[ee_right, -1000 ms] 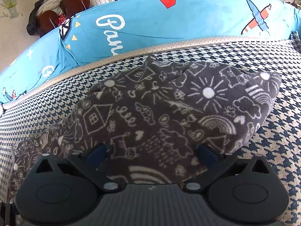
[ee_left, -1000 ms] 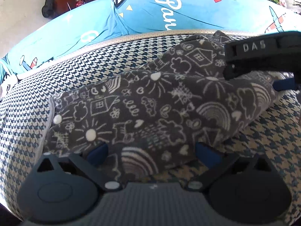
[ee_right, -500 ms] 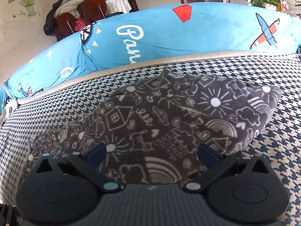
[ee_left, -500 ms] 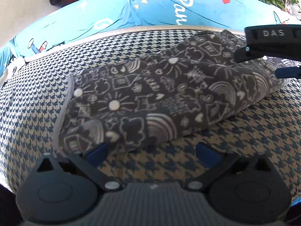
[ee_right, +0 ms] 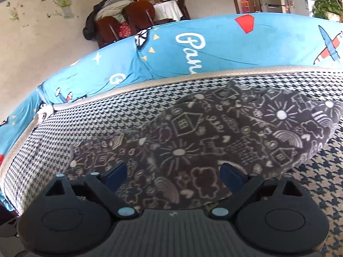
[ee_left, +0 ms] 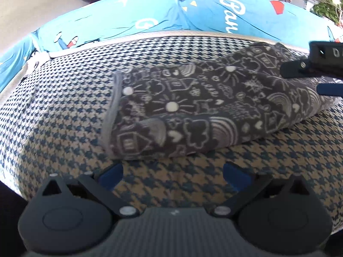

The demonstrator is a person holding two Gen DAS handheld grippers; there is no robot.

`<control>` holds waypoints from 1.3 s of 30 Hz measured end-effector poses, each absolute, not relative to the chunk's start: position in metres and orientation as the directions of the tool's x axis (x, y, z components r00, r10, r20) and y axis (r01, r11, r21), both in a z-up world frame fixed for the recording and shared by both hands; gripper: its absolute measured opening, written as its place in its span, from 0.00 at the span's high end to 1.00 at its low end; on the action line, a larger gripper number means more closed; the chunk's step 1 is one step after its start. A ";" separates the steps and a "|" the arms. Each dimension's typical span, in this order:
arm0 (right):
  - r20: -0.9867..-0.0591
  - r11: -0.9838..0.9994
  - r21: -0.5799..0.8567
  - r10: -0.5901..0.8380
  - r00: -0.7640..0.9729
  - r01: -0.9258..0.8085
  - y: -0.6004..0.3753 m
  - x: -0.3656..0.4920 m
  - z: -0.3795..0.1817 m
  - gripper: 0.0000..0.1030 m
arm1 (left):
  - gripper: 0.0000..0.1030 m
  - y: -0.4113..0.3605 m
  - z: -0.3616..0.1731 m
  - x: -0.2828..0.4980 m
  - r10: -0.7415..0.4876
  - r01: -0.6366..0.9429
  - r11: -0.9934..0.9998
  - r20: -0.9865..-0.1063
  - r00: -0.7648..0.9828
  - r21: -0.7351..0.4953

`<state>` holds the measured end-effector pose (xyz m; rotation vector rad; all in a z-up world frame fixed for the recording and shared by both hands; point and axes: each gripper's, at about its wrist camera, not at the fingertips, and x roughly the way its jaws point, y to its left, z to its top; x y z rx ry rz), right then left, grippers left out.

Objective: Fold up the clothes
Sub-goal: 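Move the left gripper to the folded end of the jacket bundle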

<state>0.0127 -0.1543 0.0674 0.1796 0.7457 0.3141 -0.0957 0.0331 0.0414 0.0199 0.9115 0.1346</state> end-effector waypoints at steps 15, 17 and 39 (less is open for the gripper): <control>-0.608 0.823 0.202 0.531 0.590 -0.531 -0.090 -0.003 0.060 0.31 | 0.00 0.103 0.048 -0.095 0.199 -0.312 0.950 -0.774 0.602 0.002; -0.612 0.803 0.191 0.548 0.571 -0.565 -0.081 -0.005 0.057 0.31 | 0.00 0.114 0.051 -0.095 0.210 -0.345 0.938 -0.772 0.601 -0.014; -0.620 0.635 -0.075 0.574 0.535 -0.769 0.007 -0.036 0.020 0.30 | 0.00 0.170 0.031 -0.056 0.044 -0.355 0.914 -0.821 0.569 -0.197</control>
